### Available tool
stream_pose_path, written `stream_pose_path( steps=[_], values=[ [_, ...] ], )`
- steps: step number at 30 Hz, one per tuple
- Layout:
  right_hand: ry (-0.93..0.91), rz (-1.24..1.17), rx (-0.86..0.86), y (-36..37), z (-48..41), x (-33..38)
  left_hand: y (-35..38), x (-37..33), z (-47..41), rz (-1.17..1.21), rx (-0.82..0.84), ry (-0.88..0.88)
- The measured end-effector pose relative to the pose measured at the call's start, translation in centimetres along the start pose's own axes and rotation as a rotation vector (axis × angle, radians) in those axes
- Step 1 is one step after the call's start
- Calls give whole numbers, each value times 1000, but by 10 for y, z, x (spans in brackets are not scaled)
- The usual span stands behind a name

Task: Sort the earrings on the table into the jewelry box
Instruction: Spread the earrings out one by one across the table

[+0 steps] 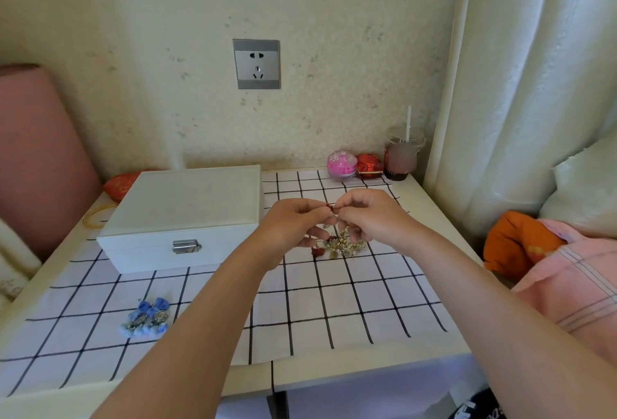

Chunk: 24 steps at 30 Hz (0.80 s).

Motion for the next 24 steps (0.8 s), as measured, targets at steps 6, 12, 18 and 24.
stream_pose_path(
  steps=[6, 12, 18, 24],
  values=[
    [-12, -64, 51, 0, 2, 0, -4, -4, 0, -5, -23, 45],
    [-114, 13, -40, -5, 2, 10, -12, -7, -2, -25, -126, 95],
    [-328, 282, -216, -12, 3, 21, -10, 0, -3, -58, -157, 58],
    [-388, 215, -337, -11, 5, 22, -12, 2, -3, 1, -187, 62]
  ],
)
Point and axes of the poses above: each hand's wrist, its own z-axis away from the middle knuckle, its own y-axis out of the palm, x = y × z, the point moved 10 cm from there along -z, towards the middle knuckle, and after that the axes turned 2 degrees about -x, right-handed, at the moved point
